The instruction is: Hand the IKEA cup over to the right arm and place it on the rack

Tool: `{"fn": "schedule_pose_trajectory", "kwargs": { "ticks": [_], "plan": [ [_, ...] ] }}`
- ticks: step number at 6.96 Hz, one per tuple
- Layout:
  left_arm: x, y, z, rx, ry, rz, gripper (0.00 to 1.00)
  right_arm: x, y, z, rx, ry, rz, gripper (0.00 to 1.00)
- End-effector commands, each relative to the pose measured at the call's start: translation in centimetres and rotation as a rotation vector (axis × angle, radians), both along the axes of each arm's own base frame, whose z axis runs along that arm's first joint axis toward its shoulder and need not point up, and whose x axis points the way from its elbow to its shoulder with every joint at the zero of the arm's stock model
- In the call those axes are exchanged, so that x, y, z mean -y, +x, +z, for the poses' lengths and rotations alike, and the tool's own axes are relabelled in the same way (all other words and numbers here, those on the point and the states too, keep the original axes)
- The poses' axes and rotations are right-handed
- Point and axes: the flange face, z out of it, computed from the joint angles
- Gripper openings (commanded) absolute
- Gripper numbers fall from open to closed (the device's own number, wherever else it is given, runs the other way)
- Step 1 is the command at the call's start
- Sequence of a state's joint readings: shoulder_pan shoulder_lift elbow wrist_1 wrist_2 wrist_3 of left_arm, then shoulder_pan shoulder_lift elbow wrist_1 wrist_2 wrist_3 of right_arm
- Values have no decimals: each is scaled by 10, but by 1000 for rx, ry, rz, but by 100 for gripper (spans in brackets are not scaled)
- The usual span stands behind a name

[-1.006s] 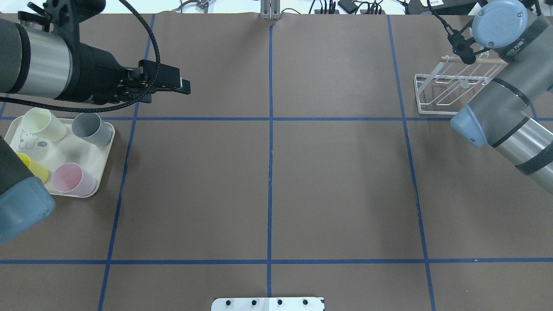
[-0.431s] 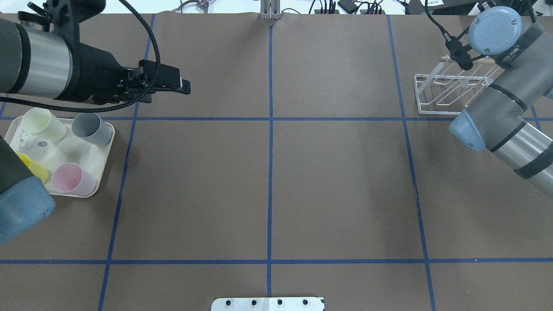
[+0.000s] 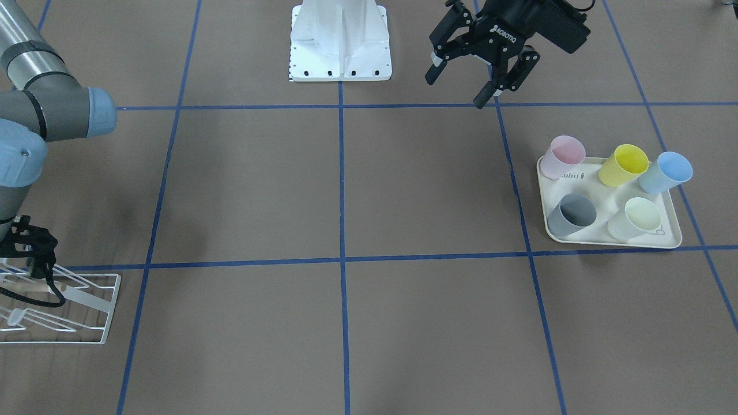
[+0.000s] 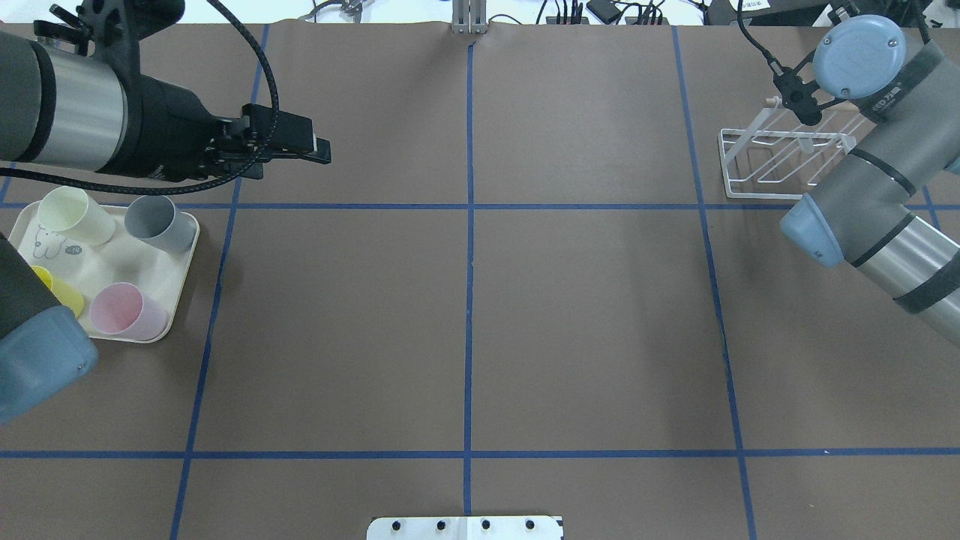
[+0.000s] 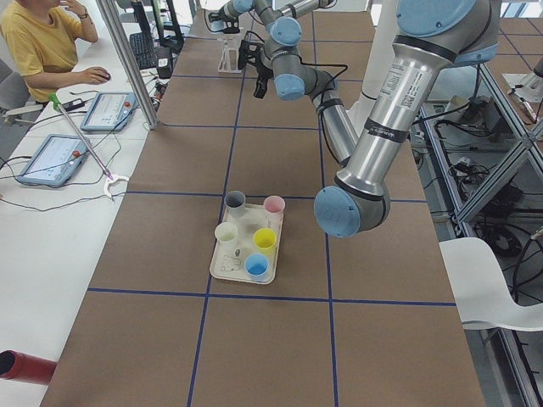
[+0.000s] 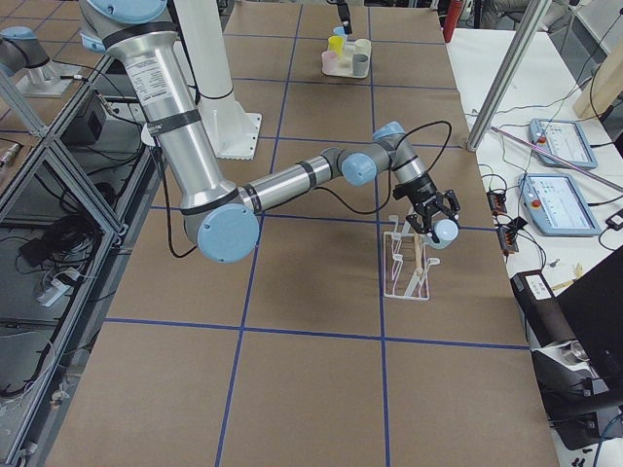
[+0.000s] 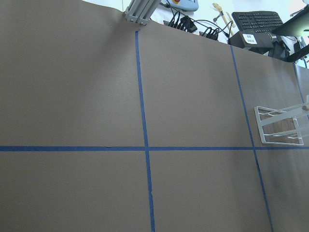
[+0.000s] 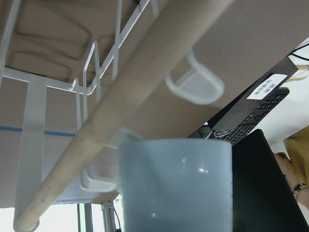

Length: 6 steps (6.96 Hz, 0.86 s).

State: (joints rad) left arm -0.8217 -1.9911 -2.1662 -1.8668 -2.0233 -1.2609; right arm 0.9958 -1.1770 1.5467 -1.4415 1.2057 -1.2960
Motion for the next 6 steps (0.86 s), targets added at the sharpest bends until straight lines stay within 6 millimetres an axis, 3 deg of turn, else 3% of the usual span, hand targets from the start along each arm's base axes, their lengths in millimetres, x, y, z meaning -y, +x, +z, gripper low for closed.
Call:
{"fn": "schedule_pose_trajectory", "kwargs": {
  "ticks": [1, 4, 6],
  "plan": [
    [0, 1, 2, 3, -4, 1, 100, 6, 10, -11, -22, 12, -27, 11],
    [0, 1, 2, 3, -4, 1, 100, 7, 16, -12, -43, 13, -49, 10],
    [0, 1, 1, 1, -1, 1, 100, 3, 19, 1, -58, -1, -39, 9]
  ]
}}
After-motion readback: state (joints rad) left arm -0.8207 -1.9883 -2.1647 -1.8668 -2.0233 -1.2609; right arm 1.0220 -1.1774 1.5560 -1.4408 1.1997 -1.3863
